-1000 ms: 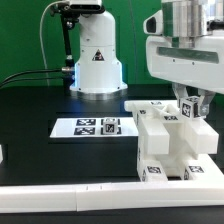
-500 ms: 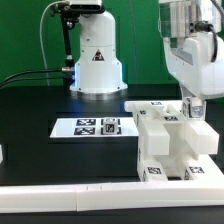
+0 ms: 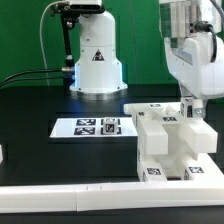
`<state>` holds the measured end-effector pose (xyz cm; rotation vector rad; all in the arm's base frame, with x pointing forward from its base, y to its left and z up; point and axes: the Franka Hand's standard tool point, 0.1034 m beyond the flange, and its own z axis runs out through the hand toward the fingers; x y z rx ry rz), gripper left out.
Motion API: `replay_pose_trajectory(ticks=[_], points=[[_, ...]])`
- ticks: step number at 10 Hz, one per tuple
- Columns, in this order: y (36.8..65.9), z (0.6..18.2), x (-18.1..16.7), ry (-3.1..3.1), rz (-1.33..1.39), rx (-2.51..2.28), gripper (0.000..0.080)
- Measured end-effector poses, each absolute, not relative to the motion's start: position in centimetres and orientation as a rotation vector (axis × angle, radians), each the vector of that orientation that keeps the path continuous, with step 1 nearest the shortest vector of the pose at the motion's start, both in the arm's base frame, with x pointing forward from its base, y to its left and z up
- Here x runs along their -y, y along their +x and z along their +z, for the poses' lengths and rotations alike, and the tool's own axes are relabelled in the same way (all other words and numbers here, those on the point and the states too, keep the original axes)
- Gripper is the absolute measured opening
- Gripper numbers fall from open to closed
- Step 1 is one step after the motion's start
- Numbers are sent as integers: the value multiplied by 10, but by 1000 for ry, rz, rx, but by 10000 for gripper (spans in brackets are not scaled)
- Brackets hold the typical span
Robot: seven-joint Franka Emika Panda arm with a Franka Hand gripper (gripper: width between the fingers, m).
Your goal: Assemble chair
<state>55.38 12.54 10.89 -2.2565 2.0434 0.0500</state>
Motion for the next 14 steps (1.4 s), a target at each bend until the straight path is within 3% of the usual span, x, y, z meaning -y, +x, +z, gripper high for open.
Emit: replay_pose_trajectory(ticks=[1, 2, 10, 12, 13, 14], points=[[554, 110, -124, -2382, 43, -1894, 607], [551, 109, -124, -2540, 58, -1696, 641], [554, 111, -124, -3044, -32, -658, 648], [554, 111, -125, -3028, -30, -711, 622], [554, 111, -125, -2994, -26, -832, 441], [554, 111, -126, -2958, -23, -948, 441]])
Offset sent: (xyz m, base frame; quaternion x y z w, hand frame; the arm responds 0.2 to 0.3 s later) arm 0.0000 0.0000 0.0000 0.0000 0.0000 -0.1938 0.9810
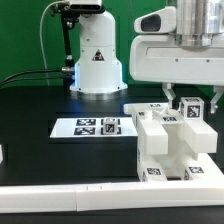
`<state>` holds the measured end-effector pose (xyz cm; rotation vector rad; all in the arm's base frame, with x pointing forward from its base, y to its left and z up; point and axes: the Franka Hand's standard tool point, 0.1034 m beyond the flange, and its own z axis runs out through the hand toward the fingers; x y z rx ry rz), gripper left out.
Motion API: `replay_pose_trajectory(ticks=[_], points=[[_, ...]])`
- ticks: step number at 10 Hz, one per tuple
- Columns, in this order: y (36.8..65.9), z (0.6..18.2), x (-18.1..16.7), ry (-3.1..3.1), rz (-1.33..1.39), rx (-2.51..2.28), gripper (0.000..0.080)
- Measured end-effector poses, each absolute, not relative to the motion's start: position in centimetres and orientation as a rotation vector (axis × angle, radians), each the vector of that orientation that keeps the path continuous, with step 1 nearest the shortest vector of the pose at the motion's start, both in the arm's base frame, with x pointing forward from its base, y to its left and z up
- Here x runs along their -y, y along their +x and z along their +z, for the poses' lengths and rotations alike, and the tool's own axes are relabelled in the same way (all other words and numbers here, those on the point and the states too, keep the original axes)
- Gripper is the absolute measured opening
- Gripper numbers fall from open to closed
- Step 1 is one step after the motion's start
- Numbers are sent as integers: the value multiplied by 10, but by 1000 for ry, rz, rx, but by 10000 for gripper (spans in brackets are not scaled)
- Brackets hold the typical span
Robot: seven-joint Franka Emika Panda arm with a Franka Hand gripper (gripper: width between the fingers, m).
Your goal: Assemble chair
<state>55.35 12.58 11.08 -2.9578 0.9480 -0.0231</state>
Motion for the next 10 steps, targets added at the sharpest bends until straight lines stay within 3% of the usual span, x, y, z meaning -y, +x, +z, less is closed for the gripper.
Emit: replay_pose_trajectory(ticks=[1, 10], points=[[554, 111, -126, -2929, -21, -1034, 279], [553, 110, -124, -2127, 97, -2178, 281]])
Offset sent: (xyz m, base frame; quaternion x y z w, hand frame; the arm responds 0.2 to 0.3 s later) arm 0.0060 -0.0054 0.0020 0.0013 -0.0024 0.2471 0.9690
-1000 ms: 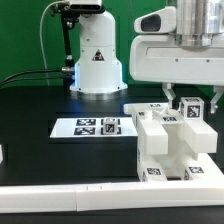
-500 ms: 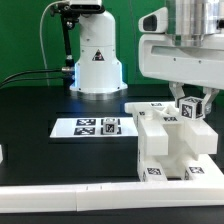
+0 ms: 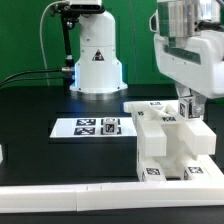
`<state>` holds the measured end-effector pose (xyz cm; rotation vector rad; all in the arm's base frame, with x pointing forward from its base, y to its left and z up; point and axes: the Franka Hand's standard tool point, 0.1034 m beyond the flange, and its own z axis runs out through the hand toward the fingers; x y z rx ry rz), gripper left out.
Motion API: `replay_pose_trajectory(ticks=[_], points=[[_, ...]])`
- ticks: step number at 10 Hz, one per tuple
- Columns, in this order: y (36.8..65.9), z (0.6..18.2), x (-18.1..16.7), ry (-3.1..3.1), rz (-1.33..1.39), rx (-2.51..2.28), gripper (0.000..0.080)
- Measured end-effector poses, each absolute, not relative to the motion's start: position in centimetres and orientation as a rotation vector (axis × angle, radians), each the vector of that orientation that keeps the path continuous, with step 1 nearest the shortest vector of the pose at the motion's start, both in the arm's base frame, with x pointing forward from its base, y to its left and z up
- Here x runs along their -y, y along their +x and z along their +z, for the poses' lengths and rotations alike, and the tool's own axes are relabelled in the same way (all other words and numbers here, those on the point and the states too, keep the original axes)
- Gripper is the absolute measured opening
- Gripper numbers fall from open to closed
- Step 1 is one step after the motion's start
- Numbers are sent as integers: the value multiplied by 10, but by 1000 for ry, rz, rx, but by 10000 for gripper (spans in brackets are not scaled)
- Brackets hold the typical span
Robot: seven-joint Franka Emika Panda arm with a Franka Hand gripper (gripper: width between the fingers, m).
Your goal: Assemble chair
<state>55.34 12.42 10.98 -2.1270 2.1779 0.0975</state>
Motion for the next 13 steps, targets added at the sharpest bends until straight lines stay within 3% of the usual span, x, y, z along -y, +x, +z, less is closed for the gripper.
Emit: replay_pose_trajectory(ticks=[5, 6, 7, 8, 9, 10, 13], points=[[554, 110, -129, -1938, 102, -2346, 281], [553, 109, -129, -1940, 102, -2345, 357], [553, 109, -129, -1941, 102, -2344, 548], [553, 109, -129, -1943, 102, -2343, 548], [553, 109, -130, -1944, 102, -2342, 619], [553, 109, -130, -1945, 102, -2341, 640], [553, 118, -129, -2020, 107, -2266, 649]])
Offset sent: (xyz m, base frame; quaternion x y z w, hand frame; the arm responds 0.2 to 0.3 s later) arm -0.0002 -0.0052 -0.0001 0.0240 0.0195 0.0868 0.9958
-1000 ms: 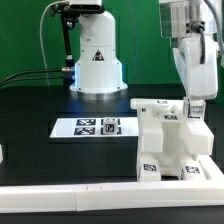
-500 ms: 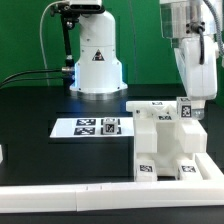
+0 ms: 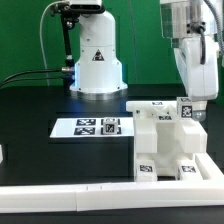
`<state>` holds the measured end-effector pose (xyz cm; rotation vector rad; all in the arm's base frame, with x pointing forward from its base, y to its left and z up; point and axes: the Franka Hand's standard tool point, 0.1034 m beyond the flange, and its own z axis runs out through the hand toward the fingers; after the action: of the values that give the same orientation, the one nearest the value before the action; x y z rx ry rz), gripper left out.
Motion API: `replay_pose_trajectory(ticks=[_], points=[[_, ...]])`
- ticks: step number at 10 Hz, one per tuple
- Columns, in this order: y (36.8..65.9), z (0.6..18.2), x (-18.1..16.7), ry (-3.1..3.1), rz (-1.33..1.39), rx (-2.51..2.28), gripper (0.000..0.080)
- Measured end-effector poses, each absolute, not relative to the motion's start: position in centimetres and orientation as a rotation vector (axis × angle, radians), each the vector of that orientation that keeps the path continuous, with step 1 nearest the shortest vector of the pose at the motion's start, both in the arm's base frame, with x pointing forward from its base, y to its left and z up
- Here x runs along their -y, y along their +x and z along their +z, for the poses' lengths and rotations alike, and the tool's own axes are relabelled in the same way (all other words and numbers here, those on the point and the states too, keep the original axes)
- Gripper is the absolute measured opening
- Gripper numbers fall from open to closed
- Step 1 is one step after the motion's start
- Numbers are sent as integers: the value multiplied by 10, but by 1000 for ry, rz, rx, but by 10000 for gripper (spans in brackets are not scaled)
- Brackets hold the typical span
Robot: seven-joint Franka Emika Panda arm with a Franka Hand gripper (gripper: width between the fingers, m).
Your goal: Assemble chair
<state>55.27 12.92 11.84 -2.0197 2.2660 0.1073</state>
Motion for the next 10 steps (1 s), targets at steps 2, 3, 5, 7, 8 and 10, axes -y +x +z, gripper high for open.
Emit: replay_pose_trajectory(ticks=[2, 3, 5, 7, 8, 10], points=[[553, 141, -120, -2036, 106, -2186, 649], [555, 147, -116, -2028, 98, -2179, 649], [553, 142, -118, -2038, 103, -2181, 649], [553, 142, -118, -2051, 102, -2169, 649], [552, 142, -115, -2106, 98, -2112, 649], [540, 150, -92, -2257, 82, -1927, 649]])
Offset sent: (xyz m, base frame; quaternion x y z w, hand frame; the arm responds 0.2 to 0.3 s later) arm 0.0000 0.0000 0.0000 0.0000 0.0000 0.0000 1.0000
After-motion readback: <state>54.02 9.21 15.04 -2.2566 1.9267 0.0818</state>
